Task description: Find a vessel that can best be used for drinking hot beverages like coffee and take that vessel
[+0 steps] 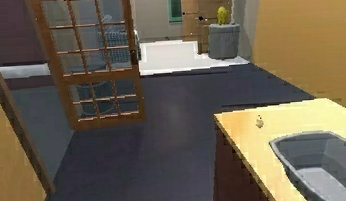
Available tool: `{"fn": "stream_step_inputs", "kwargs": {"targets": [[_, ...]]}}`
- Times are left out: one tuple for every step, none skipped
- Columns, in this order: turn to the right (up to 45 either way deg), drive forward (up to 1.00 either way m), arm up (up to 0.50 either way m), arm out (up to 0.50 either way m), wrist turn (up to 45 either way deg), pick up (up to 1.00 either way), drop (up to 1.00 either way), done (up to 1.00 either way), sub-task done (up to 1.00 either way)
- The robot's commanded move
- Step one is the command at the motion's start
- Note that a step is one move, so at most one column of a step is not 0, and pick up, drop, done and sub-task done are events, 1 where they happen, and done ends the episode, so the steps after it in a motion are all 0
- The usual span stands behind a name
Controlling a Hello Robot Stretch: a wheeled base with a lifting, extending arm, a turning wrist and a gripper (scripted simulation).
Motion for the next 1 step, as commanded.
{"fn": "stream_step_inputs", "kwargs": {"targets": [[0.0,0.0,0.0,0.0,0.0,0.0,0.0,1.0,0.0]]}}
